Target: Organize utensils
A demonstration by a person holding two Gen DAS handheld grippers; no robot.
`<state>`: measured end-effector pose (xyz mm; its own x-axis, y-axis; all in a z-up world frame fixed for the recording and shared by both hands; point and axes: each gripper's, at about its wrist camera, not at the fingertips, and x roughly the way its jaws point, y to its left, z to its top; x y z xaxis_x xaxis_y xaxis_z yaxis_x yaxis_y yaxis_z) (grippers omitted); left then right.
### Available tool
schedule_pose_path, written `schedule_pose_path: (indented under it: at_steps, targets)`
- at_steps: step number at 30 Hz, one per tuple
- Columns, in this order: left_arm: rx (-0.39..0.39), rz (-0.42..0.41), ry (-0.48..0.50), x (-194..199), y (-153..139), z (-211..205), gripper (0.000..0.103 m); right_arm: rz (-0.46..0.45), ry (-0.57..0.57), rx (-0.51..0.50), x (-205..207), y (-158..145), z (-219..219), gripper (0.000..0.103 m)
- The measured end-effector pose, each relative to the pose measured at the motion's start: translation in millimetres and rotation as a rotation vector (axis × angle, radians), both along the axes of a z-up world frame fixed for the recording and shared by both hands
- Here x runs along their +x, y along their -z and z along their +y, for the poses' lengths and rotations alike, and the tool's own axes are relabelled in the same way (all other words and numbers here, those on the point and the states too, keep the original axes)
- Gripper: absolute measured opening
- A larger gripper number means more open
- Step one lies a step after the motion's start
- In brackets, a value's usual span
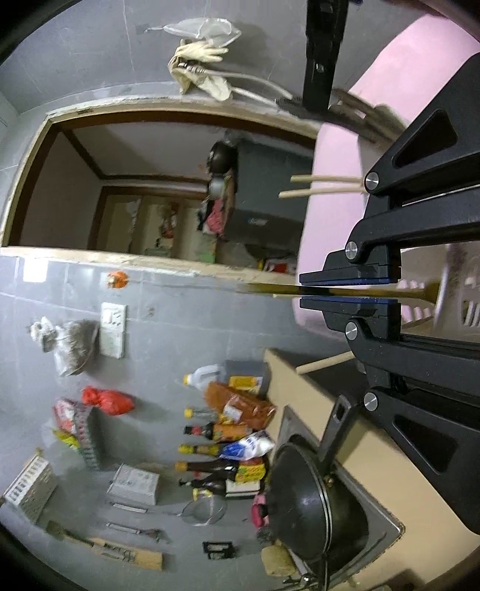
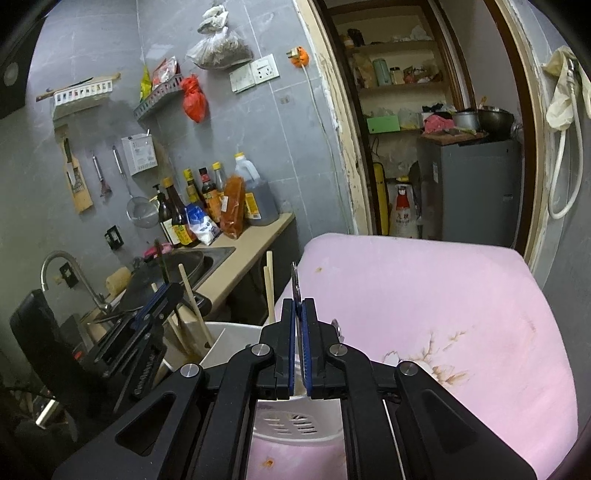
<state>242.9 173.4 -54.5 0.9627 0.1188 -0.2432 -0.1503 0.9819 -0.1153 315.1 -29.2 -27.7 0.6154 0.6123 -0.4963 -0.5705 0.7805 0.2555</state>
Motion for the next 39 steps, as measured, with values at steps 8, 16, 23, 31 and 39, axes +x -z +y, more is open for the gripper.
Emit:
schedule_pose_path:
  at_steps: [8,16,23,31,39]
  targets:
    - [-0.067,0.099,0.045,-5.8,-14.3,-0.3,0.004,0.018,-0.005,0.028,-3.4,-4.8,-2.8,0.008]
    - [-0.151,0.154,0.049,-17.2,-38.3,6.8,0.028,-0.002,0.006,0.057,-7.3,-14.9,-12.4,0.018]
    - [-0.139,0.201,0.053,-20.5,-54.0,4.2,0.052,-0.022,0.072,0.043,-13.1,-19.6,-24.6,0.045]
    - [-0.128,0.248,0.088,-22.8,-55.0,-4.4,0.082,-0.058,0.161,0.026,-26.5,-30.8,-44.6,0.082]
    - [-0.113,0.286,0.078,-29.9,-51.7,-9.8,0.091,-0.096,0.256,-0.013,-45.7,-37.4,-65.0,0.103]
